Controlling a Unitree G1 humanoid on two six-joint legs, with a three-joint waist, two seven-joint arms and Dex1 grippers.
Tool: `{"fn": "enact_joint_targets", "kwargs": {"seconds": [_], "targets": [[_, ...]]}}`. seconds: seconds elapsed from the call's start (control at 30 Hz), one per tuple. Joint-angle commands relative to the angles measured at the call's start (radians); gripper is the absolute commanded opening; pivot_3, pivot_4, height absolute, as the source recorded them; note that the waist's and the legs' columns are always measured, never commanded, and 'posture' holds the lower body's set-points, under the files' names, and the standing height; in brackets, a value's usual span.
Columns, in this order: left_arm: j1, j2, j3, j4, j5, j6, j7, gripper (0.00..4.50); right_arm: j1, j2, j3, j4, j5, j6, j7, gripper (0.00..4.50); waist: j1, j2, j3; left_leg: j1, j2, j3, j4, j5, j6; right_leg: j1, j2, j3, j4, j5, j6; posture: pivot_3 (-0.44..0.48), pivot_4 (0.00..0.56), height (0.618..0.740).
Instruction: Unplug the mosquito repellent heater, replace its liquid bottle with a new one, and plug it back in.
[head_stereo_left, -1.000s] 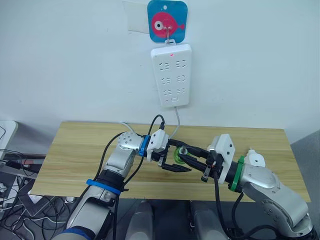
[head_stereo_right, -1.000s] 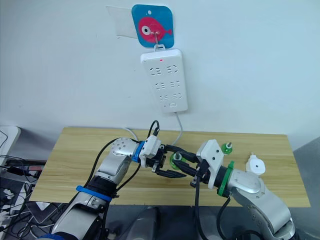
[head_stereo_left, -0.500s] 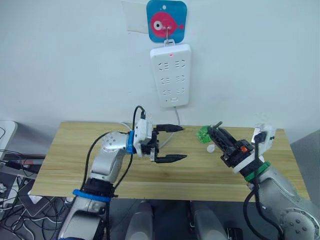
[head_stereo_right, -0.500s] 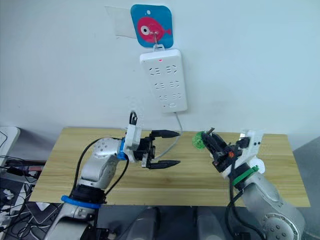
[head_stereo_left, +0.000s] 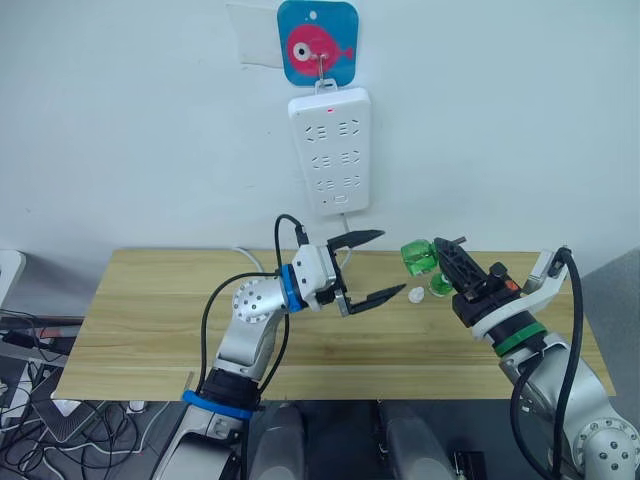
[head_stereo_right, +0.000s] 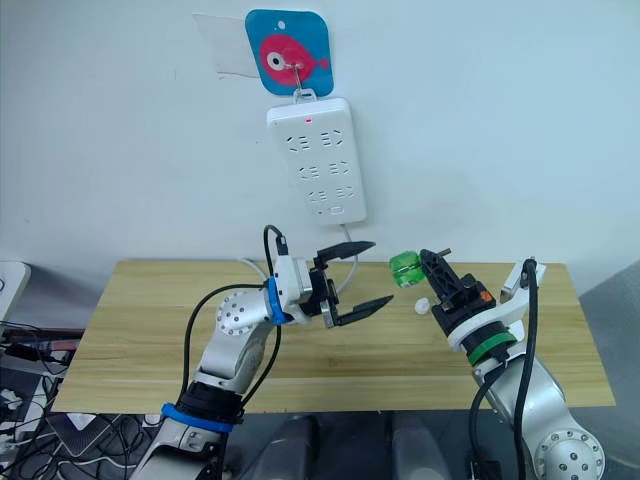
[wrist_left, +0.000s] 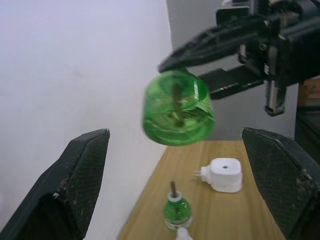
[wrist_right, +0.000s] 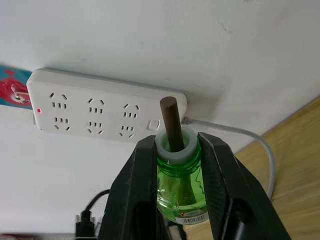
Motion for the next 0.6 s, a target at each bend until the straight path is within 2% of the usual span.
{"fn": "enact_joint_targets", "kwargs": {"seconds": [0.03, 0.6], "targets": [[-0.013, -0.006, -0.018, -0.038, 0.0, -0.021, 0.015, 4.46, -0.01, -0.018, 0.026, -0.039, 0.042, -0.035, -0.004, 0.81, 0.0, 0.0, 0.0, 0.0, 0.0, 0.0, 0.0, 0.0, 0.0, 0.0, 0.0, 0.0, 0.0, 0.0, 0.0, 0.088, 0.271, 0.74], [-0.07, -0.016, -0.036, 0.024, -0.003, -0.053, 0.019, 4.46, -0.009, -0.079, 0.092, -0.05, 0.047, -0.091, 0.012, 0.81, 0.001, 0.0, 0.0, 0.0, 0.0, 0.0, 0.0, 0.0, 0.0, 0.0, 0.0, 0.0, -0.001, 0.0, 0.0, 0.076, 0.271, 0.74]]}}
